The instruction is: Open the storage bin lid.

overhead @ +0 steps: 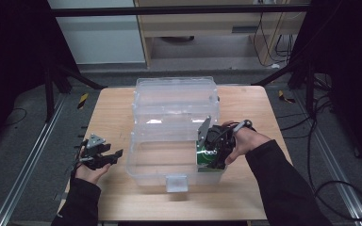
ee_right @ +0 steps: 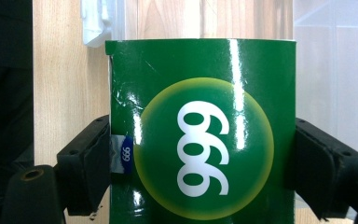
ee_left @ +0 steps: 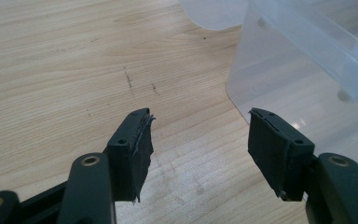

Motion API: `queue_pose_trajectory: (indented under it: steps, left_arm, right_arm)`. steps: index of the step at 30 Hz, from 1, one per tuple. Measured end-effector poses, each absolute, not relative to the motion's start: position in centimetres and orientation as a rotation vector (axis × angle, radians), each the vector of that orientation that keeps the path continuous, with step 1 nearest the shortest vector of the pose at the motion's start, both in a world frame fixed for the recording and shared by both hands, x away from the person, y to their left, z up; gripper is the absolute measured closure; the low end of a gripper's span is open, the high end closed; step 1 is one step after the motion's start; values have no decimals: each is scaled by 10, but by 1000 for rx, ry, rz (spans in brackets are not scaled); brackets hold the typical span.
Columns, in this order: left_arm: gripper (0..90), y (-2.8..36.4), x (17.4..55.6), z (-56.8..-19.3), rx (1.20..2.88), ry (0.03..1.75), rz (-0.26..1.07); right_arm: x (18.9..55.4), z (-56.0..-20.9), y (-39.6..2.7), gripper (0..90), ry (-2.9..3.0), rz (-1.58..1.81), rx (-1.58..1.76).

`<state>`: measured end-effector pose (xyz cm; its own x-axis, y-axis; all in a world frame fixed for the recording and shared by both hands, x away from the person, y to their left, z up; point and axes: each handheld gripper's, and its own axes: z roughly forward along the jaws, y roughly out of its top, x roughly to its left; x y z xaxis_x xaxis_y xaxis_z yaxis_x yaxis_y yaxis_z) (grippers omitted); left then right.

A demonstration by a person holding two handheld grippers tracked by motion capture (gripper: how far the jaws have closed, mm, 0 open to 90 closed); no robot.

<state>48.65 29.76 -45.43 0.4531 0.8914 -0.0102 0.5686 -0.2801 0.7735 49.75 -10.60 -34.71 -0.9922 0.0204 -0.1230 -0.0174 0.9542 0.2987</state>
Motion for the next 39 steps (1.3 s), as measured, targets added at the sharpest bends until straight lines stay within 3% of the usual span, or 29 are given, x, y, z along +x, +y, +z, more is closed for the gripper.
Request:
queue_pose_trajectory:
  steps: [19,39]
  left_arm:
    - [390,297,487,-456,1985,1221,560]
    - [390,296,487,-456,1991,1214,563]
  right_arm:
    - [500,-337,-110,176,2903,568,-1]
    - [503,-357,-99,173,2937,415,-18]
